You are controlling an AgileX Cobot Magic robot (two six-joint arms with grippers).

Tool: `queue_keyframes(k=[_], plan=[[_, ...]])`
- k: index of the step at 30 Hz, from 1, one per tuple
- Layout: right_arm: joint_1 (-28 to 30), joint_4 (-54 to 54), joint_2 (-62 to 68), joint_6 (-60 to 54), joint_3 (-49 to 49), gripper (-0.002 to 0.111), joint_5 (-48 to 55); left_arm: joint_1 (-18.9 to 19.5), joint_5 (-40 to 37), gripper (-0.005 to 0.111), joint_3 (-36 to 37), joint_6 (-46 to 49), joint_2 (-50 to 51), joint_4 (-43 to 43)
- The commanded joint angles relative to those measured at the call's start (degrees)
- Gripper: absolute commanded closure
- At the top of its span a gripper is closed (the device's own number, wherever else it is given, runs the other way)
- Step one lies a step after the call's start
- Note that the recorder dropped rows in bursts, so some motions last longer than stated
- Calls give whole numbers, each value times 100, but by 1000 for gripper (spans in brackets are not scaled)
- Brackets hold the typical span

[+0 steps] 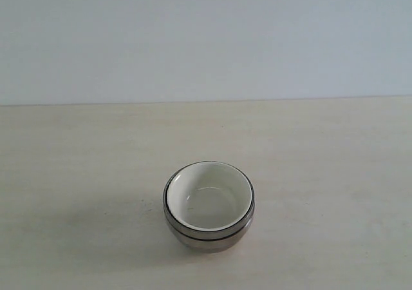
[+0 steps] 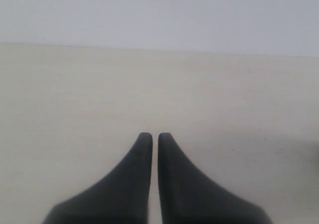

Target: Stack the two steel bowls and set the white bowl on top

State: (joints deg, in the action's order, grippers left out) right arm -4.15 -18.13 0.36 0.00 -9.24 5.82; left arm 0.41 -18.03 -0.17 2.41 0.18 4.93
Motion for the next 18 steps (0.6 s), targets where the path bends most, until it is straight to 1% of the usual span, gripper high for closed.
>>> queue_keyframes(k=[1,4,6,14,18], plan=[[14,-64,-36,94,597,108,-411,-29,41,103,17,-27,-18,0],[14,-64,-36,94,924,108,-534,-29,41,103,17,-27,-18,0],[14,-64,-36,94,924,108,-582,-29,41,103,17,-27,-18,0],[14,-40,-36,-378,924,108,-170,-29,41,103,17,-27,-18,0],[14,-43,-36,-799,924,108,246,-29,41,103,17,-27,-18,0]])
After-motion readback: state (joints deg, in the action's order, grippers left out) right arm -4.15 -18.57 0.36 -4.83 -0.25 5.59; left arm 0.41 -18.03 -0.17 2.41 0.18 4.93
